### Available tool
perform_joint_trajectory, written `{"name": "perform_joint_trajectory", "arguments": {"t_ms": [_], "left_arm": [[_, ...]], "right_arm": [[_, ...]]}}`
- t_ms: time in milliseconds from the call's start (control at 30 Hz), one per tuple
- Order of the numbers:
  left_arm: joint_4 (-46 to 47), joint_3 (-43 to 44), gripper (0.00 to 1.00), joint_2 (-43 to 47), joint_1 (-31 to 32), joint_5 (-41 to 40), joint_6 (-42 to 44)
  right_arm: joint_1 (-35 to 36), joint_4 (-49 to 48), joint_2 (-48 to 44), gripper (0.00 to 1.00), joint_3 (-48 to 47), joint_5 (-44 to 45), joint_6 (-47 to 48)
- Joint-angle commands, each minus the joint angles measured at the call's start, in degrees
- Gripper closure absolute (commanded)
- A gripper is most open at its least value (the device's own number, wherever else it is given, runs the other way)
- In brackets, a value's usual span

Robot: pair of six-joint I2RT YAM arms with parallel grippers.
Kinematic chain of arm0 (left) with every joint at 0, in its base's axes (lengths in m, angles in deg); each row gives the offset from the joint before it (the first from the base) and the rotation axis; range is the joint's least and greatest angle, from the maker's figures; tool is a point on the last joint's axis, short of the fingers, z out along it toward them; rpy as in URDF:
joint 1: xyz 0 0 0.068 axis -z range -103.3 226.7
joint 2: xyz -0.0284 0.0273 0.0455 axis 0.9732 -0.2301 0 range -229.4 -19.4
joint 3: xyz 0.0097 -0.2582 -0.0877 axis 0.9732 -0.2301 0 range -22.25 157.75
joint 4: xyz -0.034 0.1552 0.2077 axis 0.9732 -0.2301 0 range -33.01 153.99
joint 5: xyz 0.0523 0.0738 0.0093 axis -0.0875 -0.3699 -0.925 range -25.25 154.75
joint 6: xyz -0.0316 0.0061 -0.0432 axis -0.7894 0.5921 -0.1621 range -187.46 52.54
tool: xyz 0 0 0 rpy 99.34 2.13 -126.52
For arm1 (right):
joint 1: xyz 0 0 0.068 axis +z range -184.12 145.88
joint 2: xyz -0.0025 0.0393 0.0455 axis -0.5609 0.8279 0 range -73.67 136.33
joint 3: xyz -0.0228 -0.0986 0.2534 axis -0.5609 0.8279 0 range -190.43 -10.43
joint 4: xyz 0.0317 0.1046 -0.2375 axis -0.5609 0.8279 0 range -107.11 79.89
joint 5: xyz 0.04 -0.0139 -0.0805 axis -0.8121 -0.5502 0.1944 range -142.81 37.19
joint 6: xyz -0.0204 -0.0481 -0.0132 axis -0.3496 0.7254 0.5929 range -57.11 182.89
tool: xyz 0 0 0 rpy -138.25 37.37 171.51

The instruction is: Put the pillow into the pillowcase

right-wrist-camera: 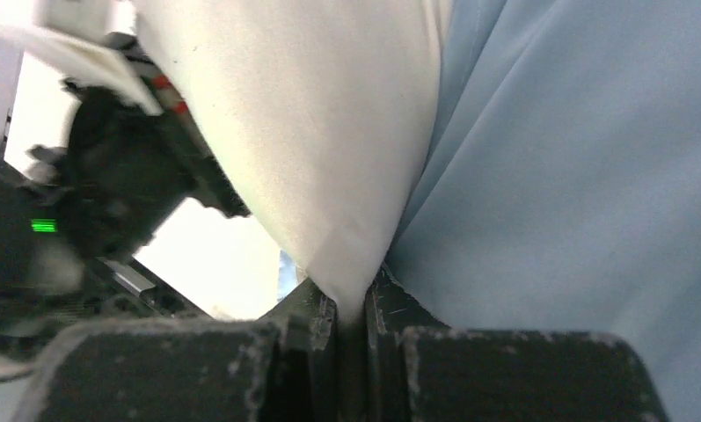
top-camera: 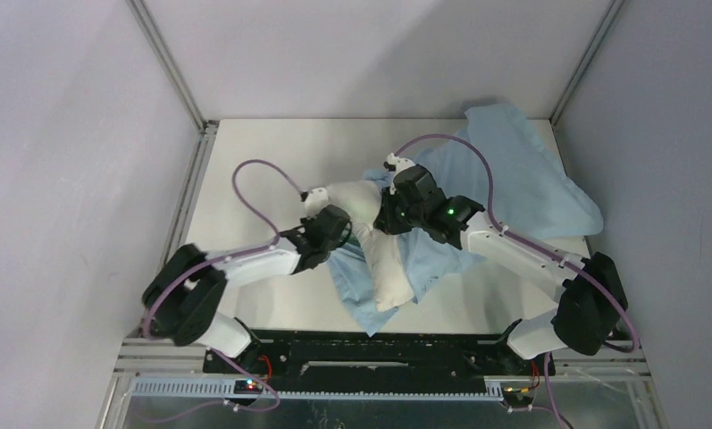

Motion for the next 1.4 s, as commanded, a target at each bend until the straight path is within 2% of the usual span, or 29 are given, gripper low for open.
{"name": "perform_joint_trajectory", "arguments": {"t_ms": [0, 200, 367, 500, 700, 767, 833, 967, 1167, 1367], "left_arm": [[5.6, -9.6, 1.0, 12.0, -5.1, 1.8, -4.3], [19.8, -22.1, 1.0, 24.7, -12.4, 15.3, -8.7], [23.6, -24.3, 1.0, 30.4, -15.8, 18.3, -10.1], [26.8, -23.0, 1.0, 31.1, -16.2, 21.3, -8.7], [33.1, -23.7, 1.0, 31.5, -16.2, 26.3, -7.8], [34.0, -24.2, 1.0, 32.1, -16.2, 27.3, -7.5], [34.5, -24.8, 1.0, 32.8, -16.2, 27.8, -6.9], [36.6, -26.5, 1.0, 34.4, -16.2, 28.3, -6.9], [36.4, -28.1, 1.0, 36.2, -16.2, 28.2, -7.3], [31.9, -28.8, 1.0, 37.6, -16.2, 25.4, -8.9]], "right_arm": [[-0.8, 2.7, -2.9, 1.0, -0.2, 0.1, -0.9], [3.0, 6.1, -3.0, 1.0, -0.2, 9.7, 6.6], [7.0, 8.6, -0.5, 1.0, -0.2, 12.1, 15.9], [10.0, 6.7, -1.1, 0.99, -0.6, 8.8, 20.4], [13.5, 3.9, -0.9, 0.52, -7.0, 7.8, 24.3], [14.1, 3.3, 0.3, 0.4, -10.4, 8.0, 26.4], [14.4, 2.5, 1.6, 0.33, -13.7, 7.8, 28.6], [14.4, 3.7, 7.5, 0.25, -23.4, 6.6, 32.0], [12.7, 7.7, 18.4, 0.21, -37.3, 5.1, 34.7], [11.1, 7.1, 23.1, 0.17, -36.2, 4.1, 36.8]]}}
